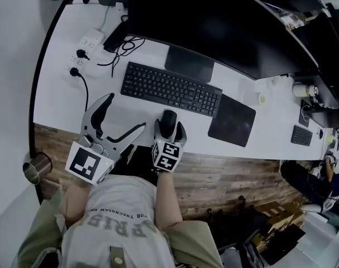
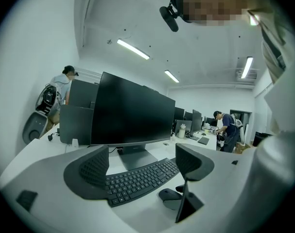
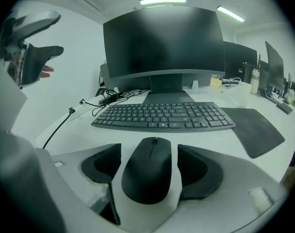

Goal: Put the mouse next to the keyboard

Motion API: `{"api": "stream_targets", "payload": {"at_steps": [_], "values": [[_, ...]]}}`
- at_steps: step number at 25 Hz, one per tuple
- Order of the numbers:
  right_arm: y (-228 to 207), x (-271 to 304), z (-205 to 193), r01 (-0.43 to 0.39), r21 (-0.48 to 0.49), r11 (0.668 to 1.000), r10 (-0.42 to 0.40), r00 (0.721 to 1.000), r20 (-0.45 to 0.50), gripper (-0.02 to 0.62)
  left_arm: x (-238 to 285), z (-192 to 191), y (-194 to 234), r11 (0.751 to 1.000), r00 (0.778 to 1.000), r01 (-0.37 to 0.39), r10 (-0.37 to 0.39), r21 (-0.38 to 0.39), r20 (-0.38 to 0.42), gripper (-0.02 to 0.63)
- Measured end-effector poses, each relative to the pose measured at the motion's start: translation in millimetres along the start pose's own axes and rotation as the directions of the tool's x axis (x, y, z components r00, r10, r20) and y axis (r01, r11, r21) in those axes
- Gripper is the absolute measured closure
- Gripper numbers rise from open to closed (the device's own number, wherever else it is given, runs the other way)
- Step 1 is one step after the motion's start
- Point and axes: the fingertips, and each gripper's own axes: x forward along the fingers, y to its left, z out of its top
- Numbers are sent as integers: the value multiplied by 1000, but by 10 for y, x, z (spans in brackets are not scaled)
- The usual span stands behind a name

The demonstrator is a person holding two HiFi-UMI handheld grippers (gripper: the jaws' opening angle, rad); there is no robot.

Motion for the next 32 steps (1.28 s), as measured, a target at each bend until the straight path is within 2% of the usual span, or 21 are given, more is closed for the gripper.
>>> {"api": "stream_targets", "payload": {"at_steps": [9,11,16,22,25,32], "values": [[-84,159,-158,34,13,999,-33,996,-83,245,23,-26,74,1000,1000,-22,22,0,-16,195],[-100,157,-152,42,1,999,-42,995,-92,282,18,-44,92,1000,999,-24,24,-5,-29,195],[-114,150,-164,49,-6,999,-49,992,-116,290,38,2,71,1000,1000,-13,13,-11,-5,195],[-112,170,-173,63,-3,998,-63,992,-113,291,45,5,62,999,1000,17,-17,36,0,195],[-148,134,-152,85,14,996,-83,991,-105,291,56,4,15,998,999,51,-51,34,-3,195],[-341,-112,140,157,34,987,-156,987,-35,291,159,97,-134,991,992,124,-125,39,6,195]]}}
